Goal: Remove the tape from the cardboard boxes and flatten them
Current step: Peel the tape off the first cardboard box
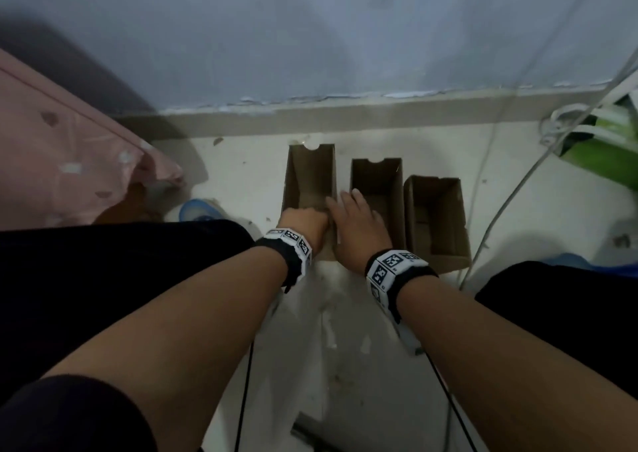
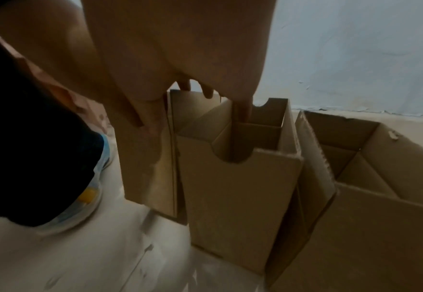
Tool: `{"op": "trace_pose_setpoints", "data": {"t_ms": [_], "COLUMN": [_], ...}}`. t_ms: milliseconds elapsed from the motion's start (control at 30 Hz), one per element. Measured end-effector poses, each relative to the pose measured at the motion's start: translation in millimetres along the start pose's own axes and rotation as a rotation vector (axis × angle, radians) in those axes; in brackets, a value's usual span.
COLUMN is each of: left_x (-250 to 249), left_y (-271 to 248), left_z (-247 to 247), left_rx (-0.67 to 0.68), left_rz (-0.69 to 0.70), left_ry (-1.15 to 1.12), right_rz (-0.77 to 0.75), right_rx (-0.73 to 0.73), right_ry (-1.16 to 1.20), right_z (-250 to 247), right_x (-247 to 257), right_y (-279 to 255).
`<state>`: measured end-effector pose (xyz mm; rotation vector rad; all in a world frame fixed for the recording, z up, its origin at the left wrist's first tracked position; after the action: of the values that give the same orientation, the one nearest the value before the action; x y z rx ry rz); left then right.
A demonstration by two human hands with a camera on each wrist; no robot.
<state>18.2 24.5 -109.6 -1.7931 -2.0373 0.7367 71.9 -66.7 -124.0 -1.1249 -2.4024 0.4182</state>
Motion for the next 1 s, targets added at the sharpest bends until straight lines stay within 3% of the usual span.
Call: {"op": "trace_pose_setpoints", "data": {"t_ms": [200,267,400,500,567,633,833,1000], "left_x": [-2,3,19,29,32,28,3,1], "left_y": [-29,-49,-88,-120,-132,-136,-126,-115], "left_z": [-114,-156,-218,-242,-246,-250,-249,-255], "left_rx": [-0.109,-0.259,-0.729,-0.997,-1.065,-1.057,-1.041,-1.099], "left_rz": [0.117,0.098,0.028,-0.220,-0.351,-0.388,-0.114,-0.012], "left_ry": [0.130,0.168,0.273,-0.070,-0.439,-0.704,-1.226,-1.258], "right_rz": [-0.030,-0.040,-0.008,0.024,0.030,0.011,0.025,0.039], "right_rx": [-0.162,-0.203,-0.390,-0.493,-0.526,-0.571,-0.510,-0.617], "right_ry": [0.123,0.180,0.458,0.752,0.905,1.020,1.126,1.046], "right_z": [-87,-125,-214,-265,-285,-299,-309,-320], "right_x": [19,25,26,12,5,-4,-30,-35], "right_y": [5,2,-27,-53,-69,-77,-84,-97]}}
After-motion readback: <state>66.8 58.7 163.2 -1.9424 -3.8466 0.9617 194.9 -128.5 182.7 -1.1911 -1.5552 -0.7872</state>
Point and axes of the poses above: each hand's wrist, its own y-axis towards the middle knuckle, its own z-axis out of the palm, x = y × z, the point moved 4 cm from there along y, towards the middle knuckle, and after that the axes turned 15 degrees about z, right-handed, at the moved point
